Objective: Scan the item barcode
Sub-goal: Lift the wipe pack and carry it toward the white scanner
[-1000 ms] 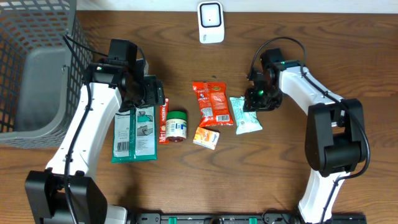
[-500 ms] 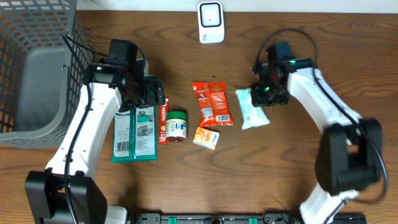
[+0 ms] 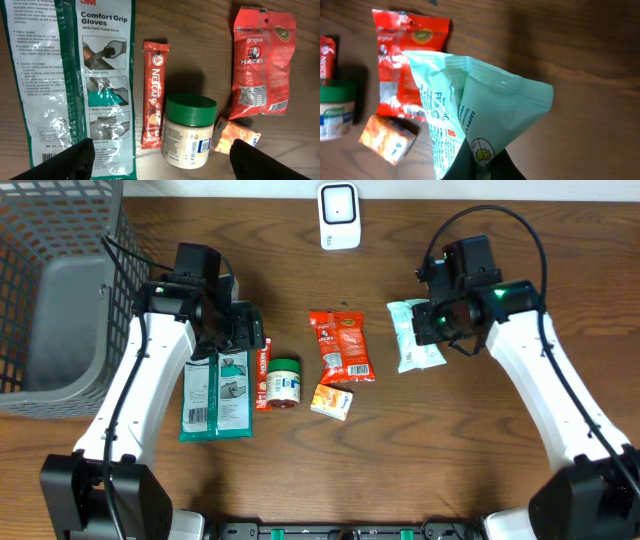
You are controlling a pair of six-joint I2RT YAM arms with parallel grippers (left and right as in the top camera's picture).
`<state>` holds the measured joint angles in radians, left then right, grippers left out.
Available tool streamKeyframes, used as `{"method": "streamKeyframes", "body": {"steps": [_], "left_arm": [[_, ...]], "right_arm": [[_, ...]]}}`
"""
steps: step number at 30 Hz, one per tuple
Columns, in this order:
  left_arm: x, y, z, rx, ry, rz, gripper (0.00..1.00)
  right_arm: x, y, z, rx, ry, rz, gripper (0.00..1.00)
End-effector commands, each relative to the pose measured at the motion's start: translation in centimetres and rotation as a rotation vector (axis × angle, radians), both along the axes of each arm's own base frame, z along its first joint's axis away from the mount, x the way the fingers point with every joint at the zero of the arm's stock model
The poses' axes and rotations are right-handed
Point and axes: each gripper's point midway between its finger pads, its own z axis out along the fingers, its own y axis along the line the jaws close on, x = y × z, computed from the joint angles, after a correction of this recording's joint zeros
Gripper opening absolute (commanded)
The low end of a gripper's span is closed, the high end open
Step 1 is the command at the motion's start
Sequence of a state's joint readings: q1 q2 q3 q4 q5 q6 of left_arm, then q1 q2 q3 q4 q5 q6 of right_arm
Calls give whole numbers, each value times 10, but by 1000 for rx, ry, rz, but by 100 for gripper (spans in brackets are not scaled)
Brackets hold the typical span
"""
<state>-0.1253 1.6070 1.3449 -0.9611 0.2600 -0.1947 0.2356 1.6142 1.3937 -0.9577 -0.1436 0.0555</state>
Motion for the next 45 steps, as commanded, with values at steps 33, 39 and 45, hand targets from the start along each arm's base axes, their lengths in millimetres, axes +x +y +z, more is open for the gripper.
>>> {"method": "streamKeyframes", "body": {"steps": [33,39,45], "left_arm": [[1,0,4,0,-12,3,87],[1,0,4,0,-12,3,87],[1,0,4,0,-12,3,87]], "right_arm": [[91,73,150,-426,-438,82,1],[136,102,122,-590,-534,190,1],[183,127,106,-698,-663,269,1]]}}
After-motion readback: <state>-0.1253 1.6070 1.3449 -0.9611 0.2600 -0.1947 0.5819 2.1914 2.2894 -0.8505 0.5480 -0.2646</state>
